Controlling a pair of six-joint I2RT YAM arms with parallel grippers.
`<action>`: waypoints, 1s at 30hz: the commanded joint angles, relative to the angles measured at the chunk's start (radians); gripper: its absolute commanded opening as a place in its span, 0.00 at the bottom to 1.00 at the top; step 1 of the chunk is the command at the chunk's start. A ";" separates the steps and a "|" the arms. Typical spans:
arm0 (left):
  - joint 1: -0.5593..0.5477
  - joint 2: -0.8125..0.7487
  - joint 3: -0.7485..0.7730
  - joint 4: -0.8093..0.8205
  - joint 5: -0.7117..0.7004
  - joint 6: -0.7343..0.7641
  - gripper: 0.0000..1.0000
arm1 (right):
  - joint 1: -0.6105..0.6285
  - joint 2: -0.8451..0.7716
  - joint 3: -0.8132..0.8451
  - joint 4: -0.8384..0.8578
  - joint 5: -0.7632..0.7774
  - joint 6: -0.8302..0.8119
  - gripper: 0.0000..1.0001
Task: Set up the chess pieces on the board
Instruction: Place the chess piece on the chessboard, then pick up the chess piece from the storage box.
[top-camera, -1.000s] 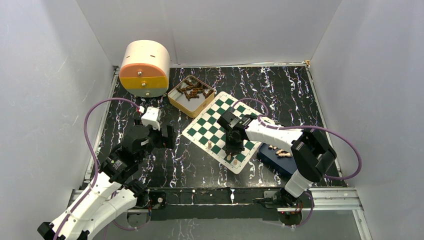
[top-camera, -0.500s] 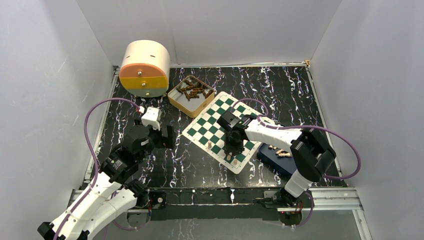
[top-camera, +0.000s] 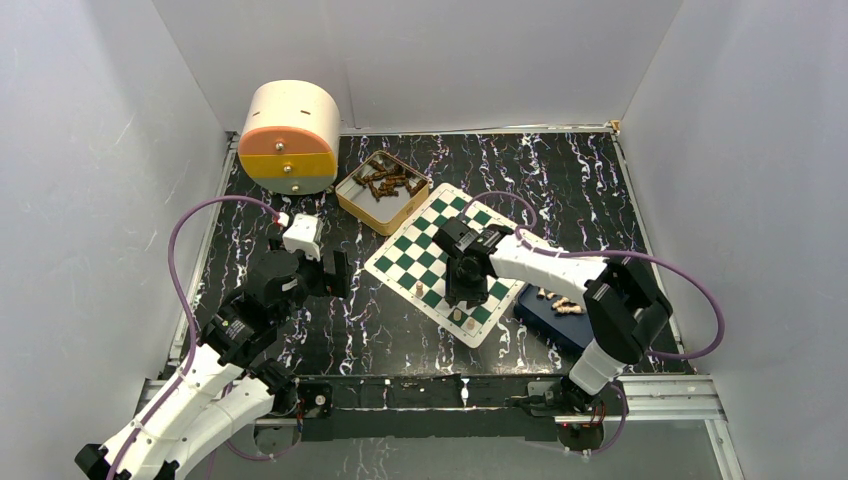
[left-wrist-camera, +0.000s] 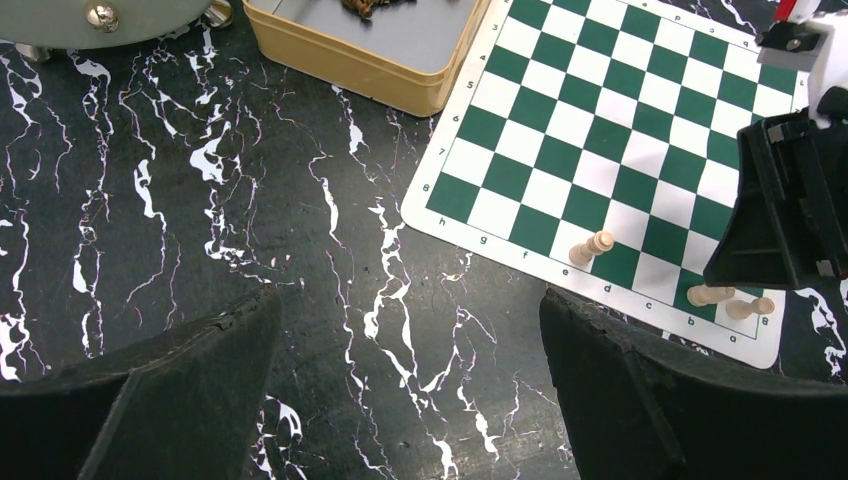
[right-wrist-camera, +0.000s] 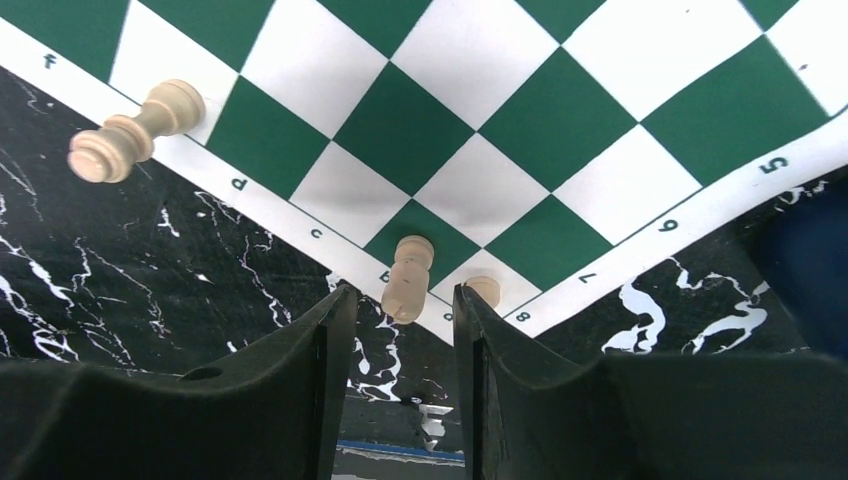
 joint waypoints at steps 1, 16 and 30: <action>-0.003 -0.009 -0.004 0.029 -0.017 0.009 0.97 | 0.002 -0.067 0.078 -0.064 0.063 -0.001 0.49; -0.003 -0.013 -0.006 0.028 -0.012 0.011 0.97 | -0.227 -0.273 0.076 -0.173 0.188 -0.083 0.41; -0.003 -0.002 -0.004 0.027 -0.001 0.014 0.97 | -0.614 -0.388 -0.070 -0.095 0.243 -0.218 0.38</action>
